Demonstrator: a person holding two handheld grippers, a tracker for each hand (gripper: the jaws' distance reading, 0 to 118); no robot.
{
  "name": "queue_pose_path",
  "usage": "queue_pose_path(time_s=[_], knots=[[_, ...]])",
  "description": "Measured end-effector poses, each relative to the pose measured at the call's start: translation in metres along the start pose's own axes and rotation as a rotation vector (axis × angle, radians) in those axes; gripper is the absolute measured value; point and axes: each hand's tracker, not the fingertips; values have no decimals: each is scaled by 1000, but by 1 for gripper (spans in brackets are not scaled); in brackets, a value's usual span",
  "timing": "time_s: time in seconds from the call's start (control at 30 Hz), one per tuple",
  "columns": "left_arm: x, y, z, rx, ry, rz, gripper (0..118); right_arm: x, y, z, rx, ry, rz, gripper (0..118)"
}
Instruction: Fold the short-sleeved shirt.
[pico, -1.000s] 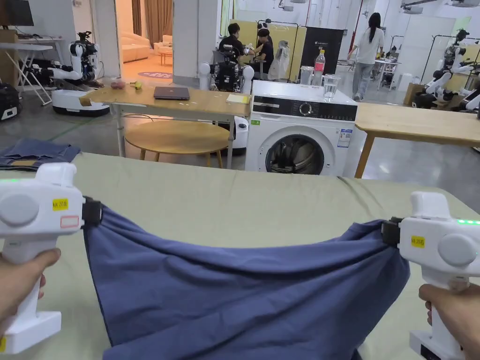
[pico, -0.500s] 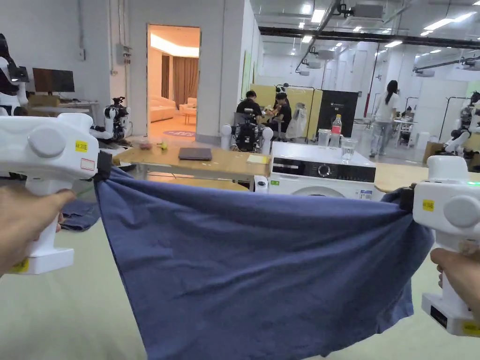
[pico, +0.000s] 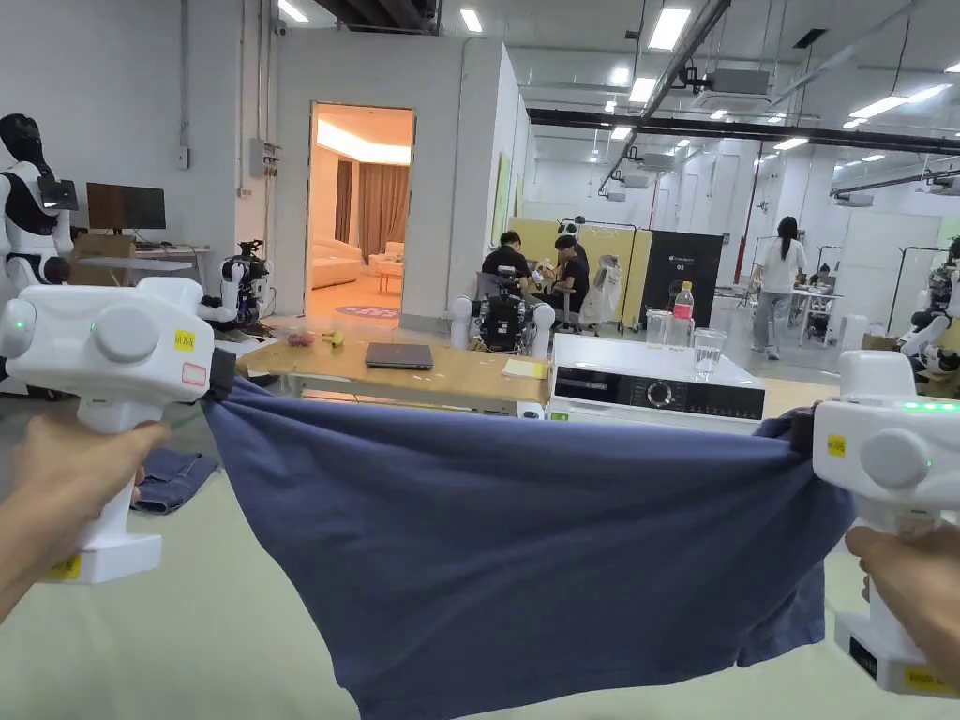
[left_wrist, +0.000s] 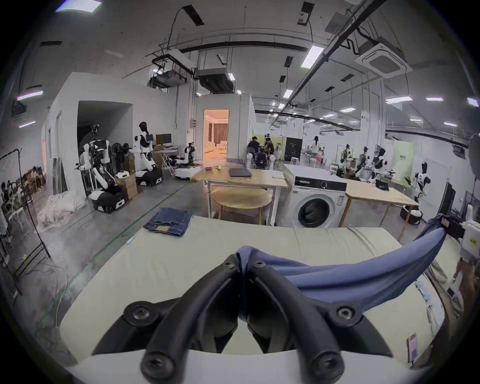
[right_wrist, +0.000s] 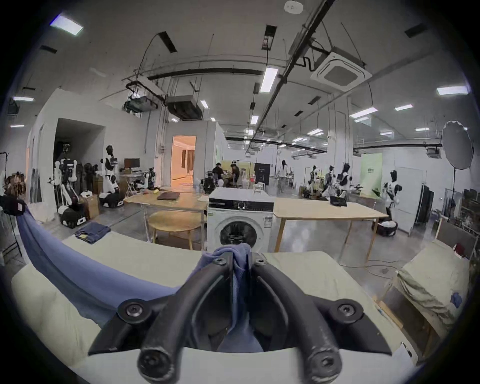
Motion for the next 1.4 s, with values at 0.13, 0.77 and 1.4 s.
queue_pose_path(time_s=[0.13, 0.77, 1.4], knots=[[-3, -56, -1, -53, -9, -4, 0, 5, -52, -3, -89, 0, 21, 9], [-20, -334, 105, -244, -62, 101, 0, 22, -274, 150, -369, -17, 67, 9], [-19, -365, 112, -237, -54, 80, 41, 2, -298, 179, -312, -43, 70, 55]])
